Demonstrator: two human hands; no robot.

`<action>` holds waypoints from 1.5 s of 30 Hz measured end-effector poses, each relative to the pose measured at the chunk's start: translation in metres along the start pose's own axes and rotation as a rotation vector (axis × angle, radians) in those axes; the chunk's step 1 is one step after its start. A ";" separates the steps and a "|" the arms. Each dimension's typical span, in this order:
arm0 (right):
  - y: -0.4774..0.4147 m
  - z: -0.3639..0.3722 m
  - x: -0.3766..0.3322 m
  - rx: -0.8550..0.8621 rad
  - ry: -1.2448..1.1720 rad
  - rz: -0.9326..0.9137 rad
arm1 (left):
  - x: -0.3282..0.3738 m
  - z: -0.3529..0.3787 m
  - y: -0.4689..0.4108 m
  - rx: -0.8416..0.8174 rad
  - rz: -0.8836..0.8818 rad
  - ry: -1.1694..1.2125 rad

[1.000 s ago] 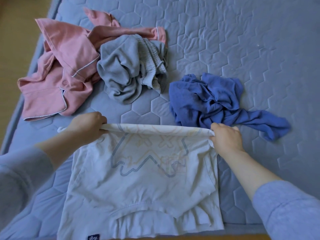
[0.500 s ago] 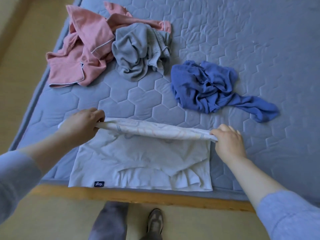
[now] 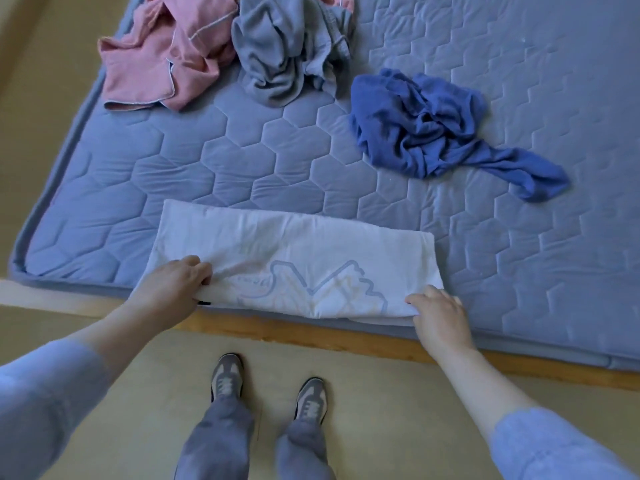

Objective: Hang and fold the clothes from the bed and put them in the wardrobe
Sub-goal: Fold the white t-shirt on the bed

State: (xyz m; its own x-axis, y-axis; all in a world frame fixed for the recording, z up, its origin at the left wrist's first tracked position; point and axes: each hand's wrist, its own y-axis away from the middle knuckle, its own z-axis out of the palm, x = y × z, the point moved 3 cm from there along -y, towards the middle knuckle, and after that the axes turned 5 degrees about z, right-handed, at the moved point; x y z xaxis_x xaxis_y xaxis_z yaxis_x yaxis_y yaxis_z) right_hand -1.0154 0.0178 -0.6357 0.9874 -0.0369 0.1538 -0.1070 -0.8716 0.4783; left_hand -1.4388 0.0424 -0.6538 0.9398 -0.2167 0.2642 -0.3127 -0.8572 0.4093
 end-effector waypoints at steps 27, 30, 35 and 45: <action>0.010 0.049 -0.025 -0.026 -0.166 0.211 | -0.008 0.045 0.006 -0.079 -0.036 -0.049; 0.011 0.048 -0.026 0.019 -0.263 0.252 | 0.000 0.043 0.006 -0.032 -0.098 -0.016; 0.002 0.024 -0.010 0.288 -0.648 0.472 | 0.010 0.009 0.005 -0.069 0.018 0.112; -0.022 0.051 0.011 -0.298 -0.914 0.685 | 0.136 -0.006 -0.095 0.025 0.223 0.193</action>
State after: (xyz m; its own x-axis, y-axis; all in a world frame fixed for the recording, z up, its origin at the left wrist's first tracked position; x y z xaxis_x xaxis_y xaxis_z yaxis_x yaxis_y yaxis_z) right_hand -0.9964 0.0122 -0.6886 0.4172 -0.8942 -0.1621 -0.5502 -0.3905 0.7381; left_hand -1.2821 0.0972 -0.6514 0.8038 -0.3105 0.5075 -0.5031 -0.8101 0.3012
